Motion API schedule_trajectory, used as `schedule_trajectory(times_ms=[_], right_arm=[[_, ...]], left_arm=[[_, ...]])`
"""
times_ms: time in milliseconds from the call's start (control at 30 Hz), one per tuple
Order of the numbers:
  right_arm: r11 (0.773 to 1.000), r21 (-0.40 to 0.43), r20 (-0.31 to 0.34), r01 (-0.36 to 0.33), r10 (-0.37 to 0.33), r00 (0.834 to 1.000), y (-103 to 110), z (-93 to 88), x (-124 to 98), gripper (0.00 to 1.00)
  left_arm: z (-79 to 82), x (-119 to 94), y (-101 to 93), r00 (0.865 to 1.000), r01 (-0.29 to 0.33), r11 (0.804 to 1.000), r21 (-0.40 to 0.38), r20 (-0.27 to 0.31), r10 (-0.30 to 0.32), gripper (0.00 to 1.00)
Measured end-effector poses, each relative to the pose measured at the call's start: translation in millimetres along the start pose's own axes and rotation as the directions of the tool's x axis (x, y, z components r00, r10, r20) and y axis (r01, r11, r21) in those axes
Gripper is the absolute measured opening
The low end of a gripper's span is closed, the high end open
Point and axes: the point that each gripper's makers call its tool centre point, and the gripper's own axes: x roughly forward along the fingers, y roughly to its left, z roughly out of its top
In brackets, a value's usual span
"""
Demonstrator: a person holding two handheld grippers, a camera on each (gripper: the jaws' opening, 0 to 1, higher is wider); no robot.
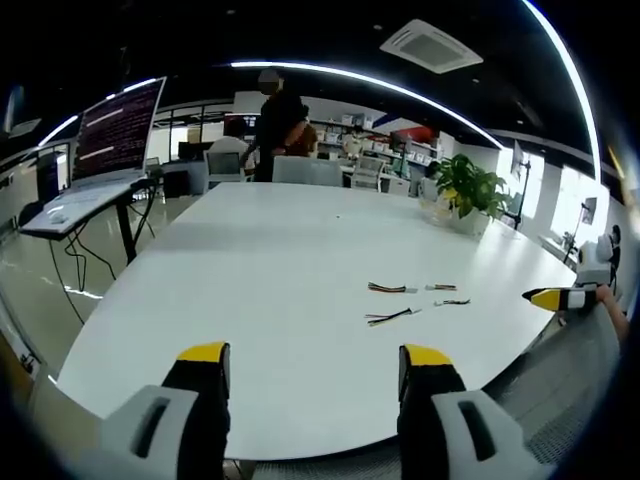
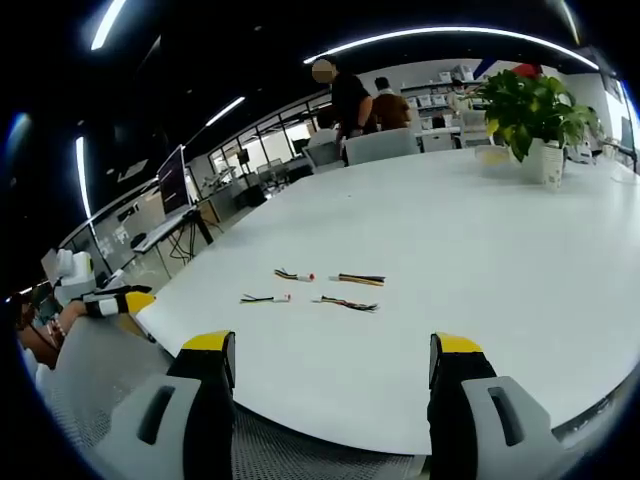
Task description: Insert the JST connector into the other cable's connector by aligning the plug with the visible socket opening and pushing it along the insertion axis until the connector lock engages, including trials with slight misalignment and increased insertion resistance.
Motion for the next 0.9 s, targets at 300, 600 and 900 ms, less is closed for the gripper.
schedule_trajectory(times_ms=[300, 600, 900], right_arm=[[1.0, -0.003, -0.006, 0.0, 0.0, 1.0, 0.0, -0.4, 0.2, 0.78], [1.0, -0.005, -0.01, -0.001, 0.001, 1.0, 0.0, -1.0, 0.7, 0.78], [1.0, -0.003, -0.008, 0.0, 0.0, 1.0, -0.3, -0.5, 0.9, 0.78]], left_arm=[[0.1, 0.1, -0.1, 1.0, 0.001, 1.0, 0.005, -0.003, -0.001, 0.63], [0.2, -0.2, -1.3, 1.0, 0.002, 1.0, 0.011, -0.006, -0.002, 0.62], [0.4, 0.5, -0.9, 1.0, 0.005, 1.0, 0.01, -0.006, -0.004, 0.61]])
